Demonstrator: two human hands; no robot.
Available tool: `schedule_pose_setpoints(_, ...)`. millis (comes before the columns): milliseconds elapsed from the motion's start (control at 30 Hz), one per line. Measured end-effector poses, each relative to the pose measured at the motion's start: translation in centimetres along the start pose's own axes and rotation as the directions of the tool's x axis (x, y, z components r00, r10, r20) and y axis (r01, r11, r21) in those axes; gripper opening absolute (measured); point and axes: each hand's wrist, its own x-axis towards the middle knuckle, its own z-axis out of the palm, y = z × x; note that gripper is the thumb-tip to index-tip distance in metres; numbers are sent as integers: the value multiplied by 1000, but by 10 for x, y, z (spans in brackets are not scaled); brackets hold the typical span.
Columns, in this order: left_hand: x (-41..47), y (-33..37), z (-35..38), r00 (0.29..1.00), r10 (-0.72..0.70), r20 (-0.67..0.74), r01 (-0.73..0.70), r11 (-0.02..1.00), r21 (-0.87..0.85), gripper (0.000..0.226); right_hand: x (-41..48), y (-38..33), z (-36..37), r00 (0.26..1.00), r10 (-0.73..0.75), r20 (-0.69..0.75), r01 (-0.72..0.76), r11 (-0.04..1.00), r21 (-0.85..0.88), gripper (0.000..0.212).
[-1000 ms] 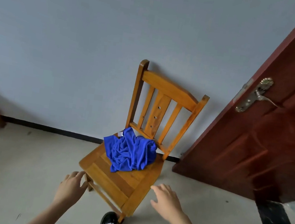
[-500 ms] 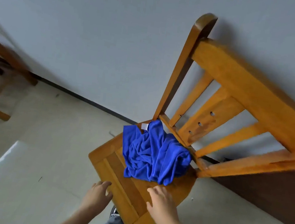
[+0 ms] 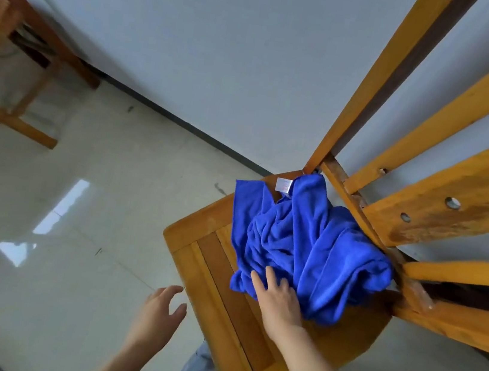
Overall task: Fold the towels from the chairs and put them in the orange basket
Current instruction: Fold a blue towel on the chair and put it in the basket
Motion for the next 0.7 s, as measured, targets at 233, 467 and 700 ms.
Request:
schedule_pose_setpoints(233,-18,7,-16,999,39,-24,-40,998,-40,38,-18,-14,-27,992,23,-122,-15,998,65,36)
schedule_pose_setpoints(467,-70,46,-40,984,178,-3,-178,980,-85,41,-82,-16,-96,944,116,-309,45,883,468,20)
schedule_pose_setpoints(700,-139,112,-110,898,427,-102,-438,854,-281,59,-174,-2,-238,909,164,-384,153,725,671,18)
